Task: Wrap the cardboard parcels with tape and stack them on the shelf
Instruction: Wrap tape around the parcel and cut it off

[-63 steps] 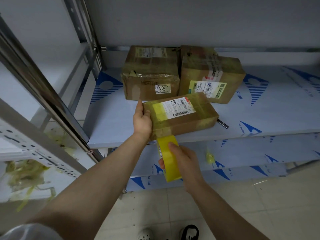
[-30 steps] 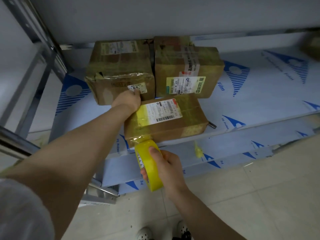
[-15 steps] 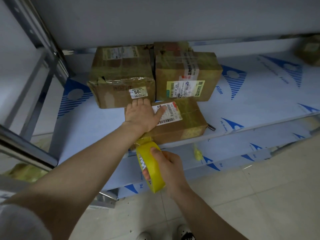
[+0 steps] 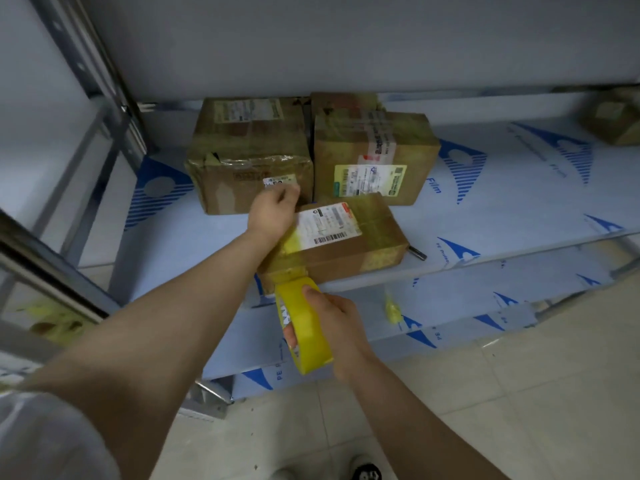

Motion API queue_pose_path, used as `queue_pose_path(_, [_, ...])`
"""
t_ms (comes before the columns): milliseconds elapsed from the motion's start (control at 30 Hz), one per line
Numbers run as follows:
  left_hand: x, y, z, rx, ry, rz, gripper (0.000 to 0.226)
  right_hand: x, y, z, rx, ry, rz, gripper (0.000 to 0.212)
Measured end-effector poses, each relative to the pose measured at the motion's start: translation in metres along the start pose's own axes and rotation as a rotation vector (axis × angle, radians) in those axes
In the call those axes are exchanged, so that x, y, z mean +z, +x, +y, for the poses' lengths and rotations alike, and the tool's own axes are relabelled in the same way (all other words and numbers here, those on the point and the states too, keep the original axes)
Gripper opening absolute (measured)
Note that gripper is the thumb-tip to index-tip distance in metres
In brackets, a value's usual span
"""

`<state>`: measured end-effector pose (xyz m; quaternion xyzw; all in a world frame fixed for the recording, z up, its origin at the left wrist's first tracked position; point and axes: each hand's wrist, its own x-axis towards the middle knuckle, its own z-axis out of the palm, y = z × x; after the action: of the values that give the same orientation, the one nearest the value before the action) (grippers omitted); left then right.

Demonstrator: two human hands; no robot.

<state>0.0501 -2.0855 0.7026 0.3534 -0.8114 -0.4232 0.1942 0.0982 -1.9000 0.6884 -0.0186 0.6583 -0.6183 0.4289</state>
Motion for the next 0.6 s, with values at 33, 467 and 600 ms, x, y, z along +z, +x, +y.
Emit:
queue_pose_path(33, [-0.006, -0.006, 0.002, -0.014, -0.017, 0.007, 0.036, -0.001, -0.001, -0.001, 0.024, 0.031, 0.005, 0.030])
queue_pose_path(467, [-0.016, -0.131, 0.010, -0.893, -0.806, -0.237, 0.021, -0.003, 0.001, -0.013, -0.113, -0.171, -0.021, 0.015])
queue_pose_path(600, [-0.015, -0.128, 0.021, -0.799, -0.824, -0.287, 0.013, -0.024, 0.005, -0.027, -0.357, -0.522, 0.052, 0.039])
